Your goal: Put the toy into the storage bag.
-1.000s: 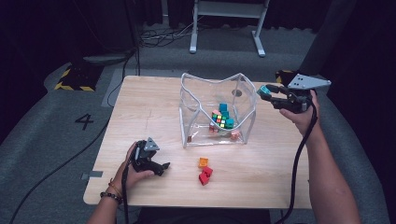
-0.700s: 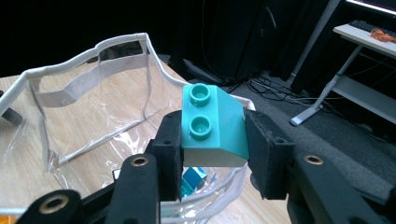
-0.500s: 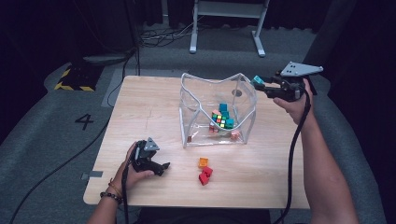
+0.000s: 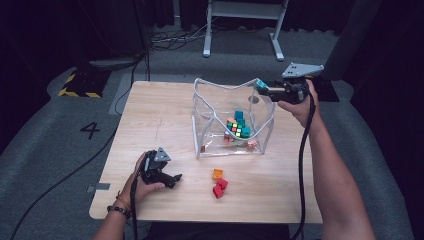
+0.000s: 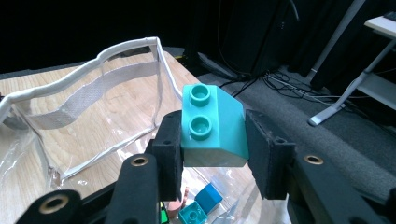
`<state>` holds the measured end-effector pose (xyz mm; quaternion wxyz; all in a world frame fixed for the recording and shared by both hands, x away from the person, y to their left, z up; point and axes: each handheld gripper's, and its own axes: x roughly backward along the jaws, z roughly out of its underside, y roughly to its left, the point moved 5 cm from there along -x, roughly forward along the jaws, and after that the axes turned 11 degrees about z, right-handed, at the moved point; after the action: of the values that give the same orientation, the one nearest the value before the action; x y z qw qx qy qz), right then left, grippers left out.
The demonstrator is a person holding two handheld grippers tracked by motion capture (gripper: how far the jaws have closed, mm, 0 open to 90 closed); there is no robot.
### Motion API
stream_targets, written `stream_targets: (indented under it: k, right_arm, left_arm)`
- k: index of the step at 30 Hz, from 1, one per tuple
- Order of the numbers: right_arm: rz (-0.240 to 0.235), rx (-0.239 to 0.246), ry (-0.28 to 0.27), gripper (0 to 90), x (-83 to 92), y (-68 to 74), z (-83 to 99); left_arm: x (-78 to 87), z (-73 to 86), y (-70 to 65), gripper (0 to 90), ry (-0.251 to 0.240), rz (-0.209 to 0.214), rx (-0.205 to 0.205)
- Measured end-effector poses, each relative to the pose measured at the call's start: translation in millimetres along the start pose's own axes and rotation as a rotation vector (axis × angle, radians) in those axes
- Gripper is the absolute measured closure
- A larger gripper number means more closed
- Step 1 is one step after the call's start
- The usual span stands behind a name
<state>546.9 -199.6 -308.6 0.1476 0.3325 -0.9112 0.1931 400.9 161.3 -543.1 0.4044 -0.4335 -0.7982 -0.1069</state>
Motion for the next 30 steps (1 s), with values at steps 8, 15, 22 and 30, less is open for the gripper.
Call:
stream_targets:
  k: [8,15,22,30]
  right_arm:
    - [-0.021,-0.025,0.017,59.2,-22.1,-0.2,-1.2]
    - [-0.027,0.01,0.042,59.2,-37.7,2.2,-2.1]
    - [-0.064,0.034,0.095,59.2,-50.7,2.0,1.4]
    - [-0.098,0.069,0.148,59.2,-60.0,9.6,1.3]
  left_arm:
    - [0.0,0.0,0.0,0.5,0.0,0.0,0.0]
    - [0.0,0.0,0.0,0.5,0.0,0.0,0.0]
    - [0.0,0.0,0.0,0.5,0.0,0.0,0.0]
    - [0.0,0.0,0.0,0.5,0.0,0.0,0.0]
